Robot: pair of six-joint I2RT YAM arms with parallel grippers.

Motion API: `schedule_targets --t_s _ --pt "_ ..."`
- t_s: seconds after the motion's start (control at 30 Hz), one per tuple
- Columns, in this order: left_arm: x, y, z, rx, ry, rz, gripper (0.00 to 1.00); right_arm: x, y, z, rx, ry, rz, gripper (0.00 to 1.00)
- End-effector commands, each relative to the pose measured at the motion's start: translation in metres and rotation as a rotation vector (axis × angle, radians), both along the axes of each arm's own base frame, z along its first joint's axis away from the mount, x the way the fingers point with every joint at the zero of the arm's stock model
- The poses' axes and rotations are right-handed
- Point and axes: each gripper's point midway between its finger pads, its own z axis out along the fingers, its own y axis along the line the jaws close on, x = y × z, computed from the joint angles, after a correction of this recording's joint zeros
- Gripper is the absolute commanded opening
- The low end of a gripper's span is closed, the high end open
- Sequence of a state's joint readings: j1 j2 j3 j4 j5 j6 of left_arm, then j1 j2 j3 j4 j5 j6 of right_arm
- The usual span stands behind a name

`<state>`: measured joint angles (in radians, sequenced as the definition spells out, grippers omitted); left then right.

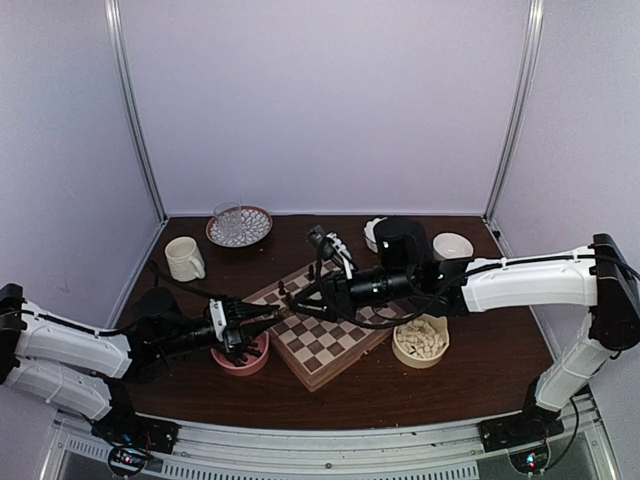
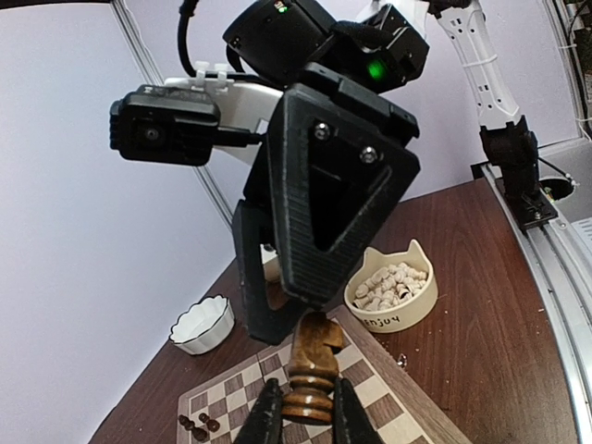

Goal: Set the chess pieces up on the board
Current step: Pass from the left arm to the right

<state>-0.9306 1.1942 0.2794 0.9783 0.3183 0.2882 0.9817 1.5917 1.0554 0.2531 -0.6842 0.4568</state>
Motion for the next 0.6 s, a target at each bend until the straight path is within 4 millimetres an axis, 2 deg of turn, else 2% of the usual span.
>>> schedule_targets --t_s 0.0,0.17,0.43,0.57 --pt "-0.0025 0.0032 0.0085 -0.032 -0.024 0.005 0.00 -0.0035 0.0048 -0.0038 -0.014 0.012 0.025 0.41" --pt "-0.0026 0.0029 0.0093 -0.036 -0.026 0.004 0.00 -0.0071 0.0100 -0.0075 -0.019 0.027 0.050 0.38" --pt "-0.0036 0.0017 0.0076 -0.030 -0.026 -0.005 0.00 -0.0101 0.0119 -0.0055 -0.011 0.026 0.062 0.28" --pt "-0.0023 0.0013 0.0064 -0.027 -0.022 0.000 0.00 -0.0116 0.0130 -0.0043 -0.006 0.034 0.070 0.10"
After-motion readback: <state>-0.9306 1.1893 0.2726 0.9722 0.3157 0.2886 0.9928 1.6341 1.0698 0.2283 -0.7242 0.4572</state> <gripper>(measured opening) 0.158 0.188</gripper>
